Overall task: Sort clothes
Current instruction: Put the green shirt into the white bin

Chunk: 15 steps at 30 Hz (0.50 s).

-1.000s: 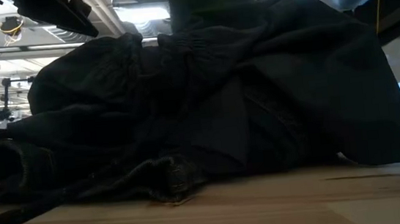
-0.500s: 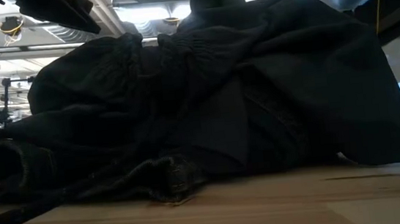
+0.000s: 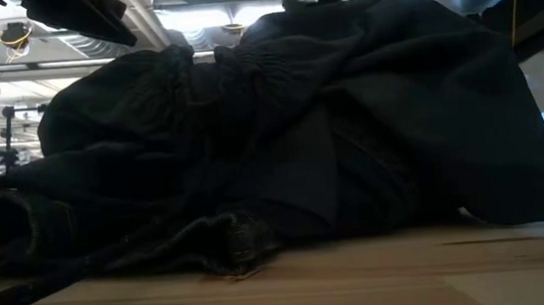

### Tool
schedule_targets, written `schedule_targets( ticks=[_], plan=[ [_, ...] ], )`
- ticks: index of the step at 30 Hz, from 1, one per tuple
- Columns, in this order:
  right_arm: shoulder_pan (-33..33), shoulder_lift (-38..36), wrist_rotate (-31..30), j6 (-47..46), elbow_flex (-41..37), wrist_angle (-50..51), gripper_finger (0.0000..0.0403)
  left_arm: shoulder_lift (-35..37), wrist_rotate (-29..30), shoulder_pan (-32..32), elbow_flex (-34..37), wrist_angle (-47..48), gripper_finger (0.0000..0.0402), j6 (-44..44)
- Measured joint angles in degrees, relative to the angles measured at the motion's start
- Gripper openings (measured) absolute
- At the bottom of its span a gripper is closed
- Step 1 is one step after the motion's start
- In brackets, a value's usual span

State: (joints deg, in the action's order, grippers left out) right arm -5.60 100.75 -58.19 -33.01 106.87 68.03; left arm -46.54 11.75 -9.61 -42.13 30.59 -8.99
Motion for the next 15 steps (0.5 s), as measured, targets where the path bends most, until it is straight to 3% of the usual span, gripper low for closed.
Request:
schedule_targets(
  ticks=[7,11,15],
  plan=[
    [-5.3,0.0,13.8,-0.2,-9.0,-9.0,0.0049,0.0,0.0,0.0,0.0,0.0,0.0153,0.0],
    [-7.4,0.0,20.1,-0.2,-10.7,-11.7,0.0086,0.0,0.0,0.0,0.0,0.0,0.0153,0.0],
    [-8.0,0.0,21.4,-0.7,-10.4,-11.4,0.0136,0.0,0.0,0.0,0.0,0.0,0.0153,0.2]
  ],
)
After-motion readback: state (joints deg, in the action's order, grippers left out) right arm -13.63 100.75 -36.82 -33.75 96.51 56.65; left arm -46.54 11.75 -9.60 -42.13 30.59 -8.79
